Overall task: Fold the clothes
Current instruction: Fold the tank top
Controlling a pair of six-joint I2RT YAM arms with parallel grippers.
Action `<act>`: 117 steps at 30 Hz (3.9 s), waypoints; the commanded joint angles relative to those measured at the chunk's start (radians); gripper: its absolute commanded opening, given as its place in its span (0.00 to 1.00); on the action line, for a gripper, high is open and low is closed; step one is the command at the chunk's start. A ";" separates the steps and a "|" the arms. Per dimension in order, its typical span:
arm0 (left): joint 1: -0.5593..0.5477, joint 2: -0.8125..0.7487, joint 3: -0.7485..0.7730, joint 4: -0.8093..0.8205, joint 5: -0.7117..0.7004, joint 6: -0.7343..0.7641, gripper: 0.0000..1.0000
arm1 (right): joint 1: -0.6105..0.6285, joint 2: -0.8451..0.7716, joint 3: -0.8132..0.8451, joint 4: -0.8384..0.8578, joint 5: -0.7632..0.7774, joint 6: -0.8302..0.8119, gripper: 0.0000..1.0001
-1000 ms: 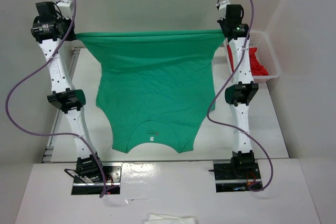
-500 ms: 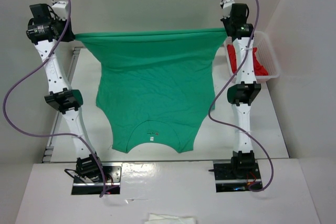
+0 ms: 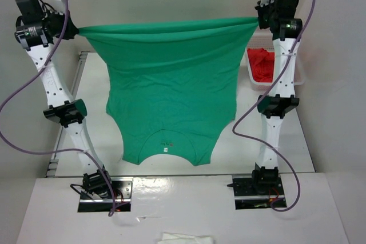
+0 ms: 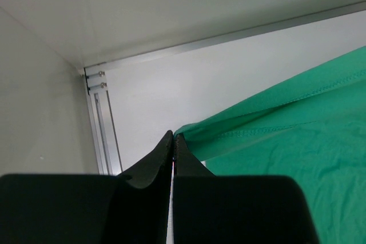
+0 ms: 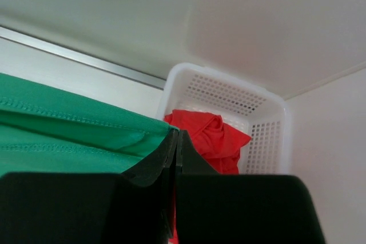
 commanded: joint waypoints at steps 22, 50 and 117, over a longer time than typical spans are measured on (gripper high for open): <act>0.176 -0.208 -0.197 -0.107 0.339 0.214 0.00 | -0.047 -0.299 -0.201 -0.273 -0.319 -0.086 0.00; 0.185 -0.155 0.022 -0.095 0.356 0.099 0.00 | -0.047 -0.541 -0.606 0.030 -0.228 -0.004 0.00; 0.037 0.101 0.022 0.244 0.261 -0.067 0.00 | 0.043 0.067 0.037 0.185 -0.027 0.033 0.00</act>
